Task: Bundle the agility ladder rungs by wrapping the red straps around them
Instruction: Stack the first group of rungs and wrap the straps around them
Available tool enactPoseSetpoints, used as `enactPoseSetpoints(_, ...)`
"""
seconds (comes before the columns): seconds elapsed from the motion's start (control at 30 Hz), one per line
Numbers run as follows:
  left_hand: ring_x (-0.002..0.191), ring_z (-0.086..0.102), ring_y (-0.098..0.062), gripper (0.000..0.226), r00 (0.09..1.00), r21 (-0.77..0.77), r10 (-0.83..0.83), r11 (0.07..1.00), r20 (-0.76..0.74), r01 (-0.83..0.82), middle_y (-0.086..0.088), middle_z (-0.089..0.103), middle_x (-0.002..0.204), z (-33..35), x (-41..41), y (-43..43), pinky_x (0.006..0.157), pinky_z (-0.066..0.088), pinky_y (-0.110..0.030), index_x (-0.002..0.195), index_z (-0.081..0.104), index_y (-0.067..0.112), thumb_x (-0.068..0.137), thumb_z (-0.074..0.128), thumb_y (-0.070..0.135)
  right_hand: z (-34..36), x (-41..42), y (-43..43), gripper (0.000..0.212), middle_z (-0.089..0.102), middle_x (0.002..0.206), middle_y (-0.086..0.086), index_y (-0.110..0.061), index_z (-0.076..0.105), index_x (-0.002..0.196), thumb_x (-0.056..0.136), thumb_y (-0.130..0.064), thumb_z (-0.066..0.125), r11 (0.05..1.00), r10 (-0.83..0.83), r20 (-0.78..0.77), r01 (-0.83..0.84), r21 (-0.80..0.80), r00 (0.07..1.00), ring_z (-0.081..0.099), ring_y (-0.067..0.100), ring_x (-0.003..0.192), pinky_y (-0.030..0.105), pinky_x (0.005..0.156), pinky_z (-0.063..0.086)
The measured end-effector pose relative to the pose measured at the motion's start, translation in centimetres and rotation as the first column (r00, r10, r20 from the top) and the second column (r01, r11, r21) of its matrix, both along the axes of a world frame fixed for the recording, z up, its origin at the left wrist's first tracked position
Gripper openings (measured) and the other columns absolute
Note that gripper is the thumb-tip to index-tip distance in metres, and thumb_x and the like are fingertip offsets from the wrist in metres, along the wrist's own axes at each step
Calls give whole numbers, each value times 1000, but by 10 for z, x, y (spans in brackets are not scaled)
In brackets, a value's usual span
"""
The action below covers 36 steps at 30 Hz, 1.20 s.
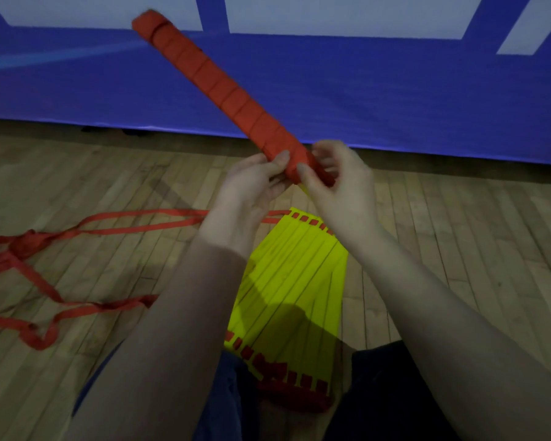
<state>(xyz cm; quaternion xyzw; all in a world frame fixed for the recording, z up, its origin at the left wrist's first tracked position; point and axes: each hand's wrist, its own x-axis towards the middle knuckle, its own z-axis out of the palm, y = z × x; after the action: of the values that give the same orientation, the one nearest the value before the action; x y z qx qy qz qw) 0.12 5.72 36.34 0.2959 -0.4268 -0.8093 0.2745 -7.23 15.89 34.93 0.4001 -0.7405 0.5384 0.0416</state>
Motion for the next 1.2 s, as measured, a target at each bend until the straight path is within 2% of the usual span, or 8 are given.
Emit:
enactPoseSetpoints(0.13, 67, 68, -10, 13, 1000, -98, -29, 995, -11, 28, -1, 71, 69, -2, -6, 4, 72, 57, -25, 87, 62, 2, 92, 52, -4, 14, -12, 3, 41, 63, 106, 5, -4, 57, 125, 87, -11, 69, 991, 96, 569, -134, 26, 817, 62, 12, 91, 25, 83, 50)
enactPoseSetpoints(0.27, 72, 69, -13, 12, 998, -212, -55, 976, -17, 50, -5, 70, 79, -4, -9, 7, 74, 58, -26, 96, 64, -1, 90, 54, -6, 20, -21, 11, 14, 70, 84, 6, -5, 66, 103, 91, -2, 59, 955, 246, 721, -290, -65, 648, 63, 12, 67, 21, 64, 51)
enactPoseSetpoints(0.43, 83, 68, -19, 17, 997, -334, -60, 940, 41, 70, -9, 70, 92, -10, -11, 6, 86, 56, -33, 102, 63, 4, 89, 58, -5, 18, -27, 15, 21, 68, 90, 20, 4, 65, 109, 90, 0, 60, 941, 265, 748, -333, -63, 609, 62, 28, 79, 28, 66, 53)
enactPoseSetpoints(0.6, 74, 69, -10, 14, 997, -364, -40, 929, 68, 62, -2, 72, 82, -16, -14, 5, 71, 54, -20, 92, 65, 7, 90, 57, -4, 15, -25, 14, 19, 70, 70, 4, 3, 68, 106, 88, -2, 64, 956, 229, 745, -291, -49, 627, 62, 11, 55, 23, 54, 52)
enactPoseSetpoints(0.7, 72, 68, -8, 13, 998, -333, -28, 942, 61, 47, 1, 72, 78, -19, -16, 4, 68, 53, -18, 92, 64, 7, 91, 56, -3, 12, -22, 11, 9, 71, 70, 2, -8, 70, 94, 88, -3, 65, 967, 212, 736, -246, -65, 642, 63, 14, 57, 27, 58, 53)
enactPoseSetpoints(0.93, 69, 61, 2, 14, 996, -290, -39, 955, 76, 60, 6, 65, 83, -20, -26, 11, 65, 46, -13, 105, 59, 9, 96, 50, 4, 7, -20, 7, 18, 70, 92, 6, -9, 66, 105, 90, 1, 61, 985, 167, 600, -162, -62, 783, 62, 9, 68, 18, 63, 50)
enactPoseSetpoints(1.07, 76, 63, -7, 15, 997, -182, -72, 981, -9, 69, -1, 66, 87, -20, -37, 16, 70, 50, -19, 102, 58, 7, 97, 46, 0, 5, -26, 9, 21, 69, 93, 5, -3, 67, 109, 90, 2, 60, 991, 129, 540, -123, -48, 832, 61, -3, 64, 12, 64, 48)
enactPoseSetpoints(1.2, 82, 64, -12, 24, 996, -141, -78, 987, -46, 71, -6, 65, 93, -23, -49, 23, 74, 54, -20, 119, 54, -4, 96, 45, -2, 3, -36, 16, 24, 71, 97, 7, -3, 67, 113, 89, -1, 63, 997, 72, 514, -81, -4, 855, 63, 7, 75, 18, 70, 51)
